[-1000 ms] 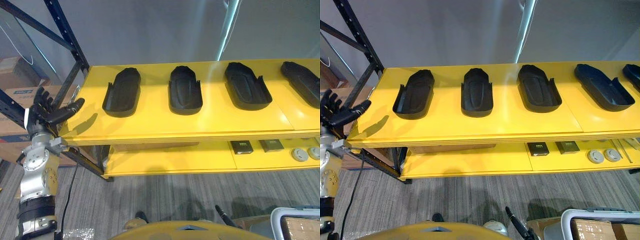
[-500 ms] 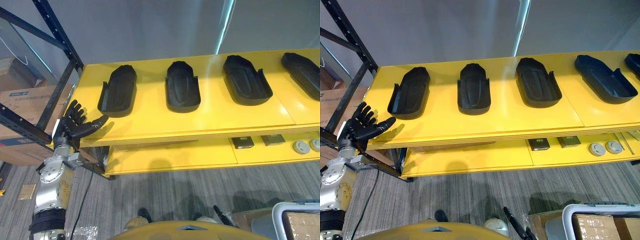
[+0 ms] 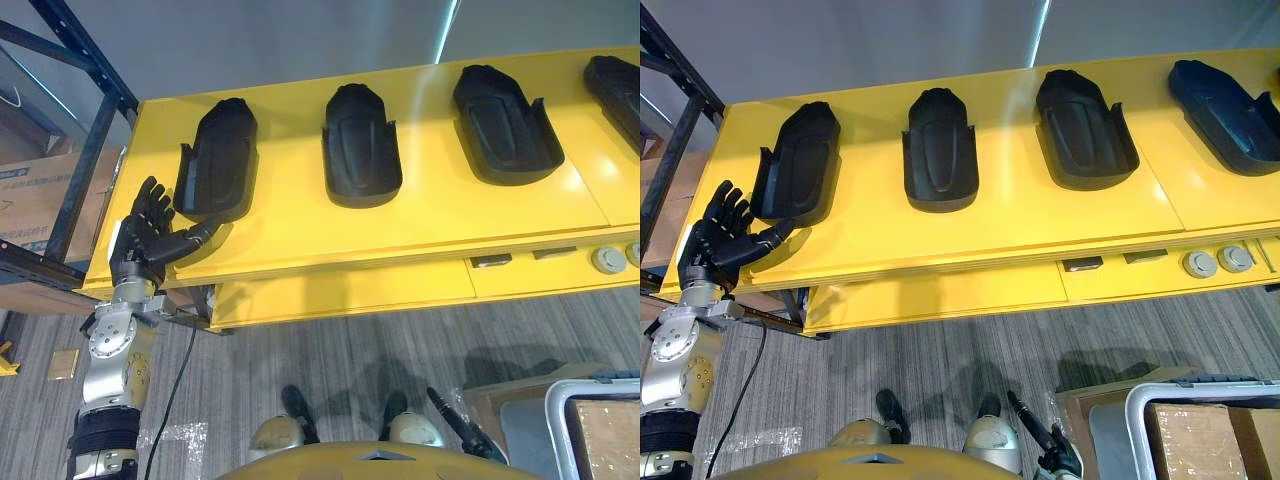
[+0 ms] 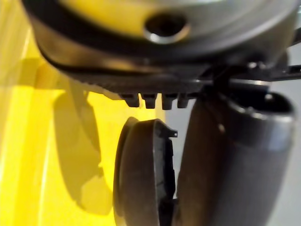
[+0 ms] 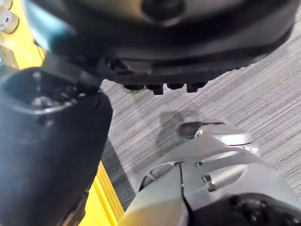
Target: Walk over and take three plastic housings, then place them on the shelf
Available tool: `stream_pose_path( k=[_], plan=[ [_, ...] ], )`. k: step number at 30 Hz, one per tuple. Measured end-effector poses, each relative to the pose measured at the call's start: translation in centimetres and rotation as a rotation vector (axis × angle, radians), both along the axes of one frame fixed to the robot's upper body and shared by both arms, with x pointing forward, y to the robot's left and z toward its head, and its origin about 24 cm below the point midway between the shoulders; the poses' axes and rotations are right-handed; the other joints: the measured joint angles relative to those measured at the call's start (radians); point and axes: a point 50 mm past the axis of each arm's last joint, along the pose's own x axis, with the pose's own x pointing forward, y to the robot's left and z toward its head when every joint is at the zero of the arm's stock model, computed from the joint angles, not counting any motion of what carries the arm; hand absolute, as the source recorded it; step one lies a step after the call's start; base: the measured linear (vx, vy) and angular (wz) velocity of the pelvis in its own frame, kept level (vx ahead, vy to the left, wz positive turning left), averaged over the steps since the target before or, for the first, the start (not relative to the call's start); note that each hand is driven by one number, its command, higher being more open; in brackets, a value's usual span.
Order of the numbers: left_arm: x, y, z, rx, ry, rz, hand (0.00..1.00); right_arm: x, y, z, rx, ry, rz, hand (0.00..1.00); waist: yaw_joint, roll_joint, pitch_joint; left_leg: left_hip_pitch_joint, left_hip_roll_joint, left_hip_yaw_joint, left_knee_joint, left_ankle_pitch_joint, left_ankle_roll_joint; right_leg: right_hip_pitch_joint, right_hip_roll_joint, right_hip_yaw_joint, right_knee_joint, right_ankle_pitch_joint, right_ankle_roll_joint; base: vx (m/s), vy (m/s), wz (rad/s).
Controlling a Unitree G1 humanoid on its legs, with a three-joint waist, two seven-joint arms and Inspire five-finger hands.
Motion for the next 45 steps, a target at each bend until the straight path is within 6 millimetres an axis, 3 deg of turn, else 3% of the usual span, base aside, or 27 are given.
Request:
stream_pose_path(
  k=[31,36,41,45],
  plan=[
    [-0.4,-0.8,-0.8,0.009,0.033,-0.103,1.0,0.1,0.1,0.0,0.02,0.001,0.009,1.0,-0.004,0.001,-0.001,0.021,0.0,0.002,0.0,0.003,0.004,0.017,-0.011,-0.003,0.011,-0.001,0.0,0.0,0.0,0.0],
    [-0.5,-0.5,-0.9,0.025,0.043,-0.033,1.0,0.0,0.1,0.0,0.021,0.006,0.007,1.0,-0.01,0.001,-0.001,0.021,0.0,0.0,0.0,0.004,0.004,0.02,-0.011,-0.009,0.008,-0.001,0.001,0.0,0.0,0.0],
    [-1.0,0.0,-0.5,0.2,0.048,0.113,1.0,0.1,0.1,0.0,0.011,0.007,0.001,1.0,-0.01,0.001,-0.003,0.026,0.0,-0.004,0.0,0.004,0.003,0.033,-0.01,-0.017,0.004,-0.001,0.001,0.02,-0.007,0.05],
    [-2.2,-1.3,2.3,0.24,-0.147,0.205,1.0,-0.1,0.0,0.0,0.003,0.012,-0.005,1.0,0.011,-0.001,-0.006,0.028,0.001,-0.008,0.0,0.004,0.003,0.042,-0.013,-0.021,0.003,-0.001,0.001,0.02,-0.002,0.06]
  ],
)
